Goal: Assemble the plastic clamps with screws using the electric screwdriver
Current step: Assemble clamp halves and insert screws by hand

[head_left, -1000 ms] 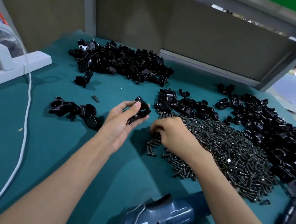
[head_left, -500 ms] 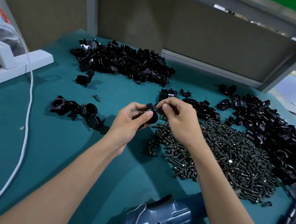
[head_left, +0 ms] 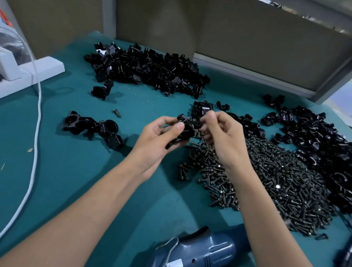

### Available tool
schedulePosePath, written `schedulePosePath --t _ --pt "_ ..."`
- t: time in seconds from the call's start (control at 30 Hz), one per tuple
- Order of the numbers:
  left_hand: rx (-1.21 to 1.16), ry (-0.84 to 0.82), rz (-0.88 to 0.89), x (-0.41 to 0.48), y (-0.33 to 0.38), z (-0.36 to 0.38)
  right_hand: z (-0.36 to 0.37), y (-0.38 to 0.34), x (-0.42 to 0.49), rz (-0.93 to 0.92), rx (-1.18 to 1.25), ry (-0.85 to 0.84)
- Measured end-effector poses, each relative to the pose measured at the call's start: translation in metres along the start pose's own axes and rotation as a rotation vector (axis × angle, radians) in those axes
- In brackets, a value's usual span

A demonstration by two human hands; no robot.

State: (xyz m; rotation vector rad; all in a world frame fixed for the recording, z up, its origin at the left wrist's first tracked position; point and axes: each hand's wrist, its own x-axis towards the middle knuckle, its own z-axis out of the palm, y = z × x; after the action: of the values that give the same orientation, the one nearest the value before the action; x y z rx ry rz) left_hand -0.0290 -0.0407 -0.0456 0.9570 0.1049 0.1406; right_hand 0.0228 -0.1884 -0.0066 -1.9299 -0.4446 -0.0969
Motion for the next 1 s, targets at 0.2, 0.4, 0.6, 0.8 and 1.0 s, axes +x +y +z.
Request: schedulePosePath --t 0.2,0.4,0.6,0.8,1.0 --pt "-0.107 0.112 -0.024 0.004 0.004 -0.004 -0.004 -0.007 -0.024 -0.056 -0.640 -0.496" --pt "-0.059 0.083 -0.032 0.001 0.001 -0.002 0.008 -0.005 -0.046 -0.059 -0.720 -0.514" --pt "-0.081 0.068 -0.037 0.002 0.000 -0.004 0.007 -0.002 -0.045 -0.231 -0.805 -0.458" --pt "-0.105 0.029 -0.060 0.002 0.002 -0.005 -0.006 -0.001 -0.032 -0.130 -0.336 0.050" --pt "-0.054 -0.068 -0.078 0.002 0.000 -0.005 -0.002 -0.003 -0.025 -0.118 -0.279 0.000"
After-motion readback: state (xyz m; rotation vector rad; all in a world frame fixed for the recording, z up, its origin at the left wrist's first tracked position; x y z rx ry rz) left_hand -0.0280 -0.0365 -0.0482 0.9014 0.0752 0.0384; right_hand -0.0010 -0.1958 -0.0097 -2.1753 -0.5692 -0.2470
